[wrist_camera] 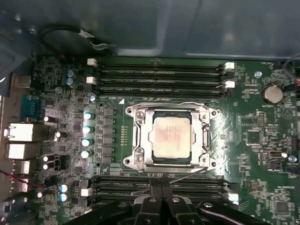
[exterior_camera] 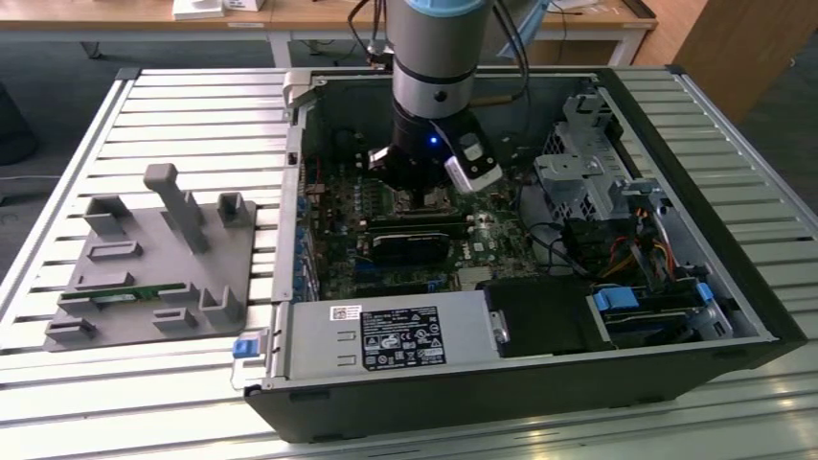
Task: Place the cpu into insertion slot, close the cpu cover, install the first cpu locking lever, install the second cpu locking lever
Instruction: 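Install the second cpu locking lever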
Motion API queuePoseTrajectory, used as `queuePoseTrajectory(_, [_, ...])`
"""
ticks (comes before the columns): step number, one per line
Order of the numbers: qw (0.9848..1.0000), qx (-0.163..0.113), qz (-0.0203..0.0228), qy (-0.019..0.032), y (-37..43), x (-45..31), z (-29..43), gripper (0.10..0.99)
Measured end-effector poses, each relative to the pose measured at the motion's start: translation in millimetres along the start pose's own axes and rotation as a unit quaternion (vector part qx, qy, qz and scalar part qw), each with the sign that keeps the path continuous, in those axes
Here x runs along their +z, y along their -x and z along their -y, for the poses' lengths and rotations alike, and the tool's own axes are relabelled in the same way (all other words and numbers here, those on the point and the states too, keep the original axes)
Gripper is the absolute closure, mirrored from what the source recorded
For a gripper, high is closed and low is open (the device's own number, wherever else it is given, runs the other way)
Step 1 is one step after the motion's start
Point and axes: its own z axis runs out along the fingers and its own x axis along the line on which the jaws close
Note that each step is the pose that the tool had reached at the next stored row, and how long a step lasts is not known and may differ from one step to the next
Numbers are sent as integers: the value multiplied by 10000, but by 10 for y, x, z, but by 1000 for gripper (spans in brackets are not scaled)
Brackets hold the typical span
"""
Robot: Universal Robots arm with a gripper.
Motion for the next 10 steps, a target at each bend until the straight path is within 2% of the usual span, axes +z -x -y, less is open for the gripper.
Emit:
queuePoseTrajectory(4, [10000, 0, -3, 1, -3, 71, 8, 980])
queuePoseTrajectory(6, [10000, 1, -5, 18, -6, 86, 24, 980])
queuePoseTrajectory(10, [9998, 2, -4, 192, -14, 87, 60, 980])
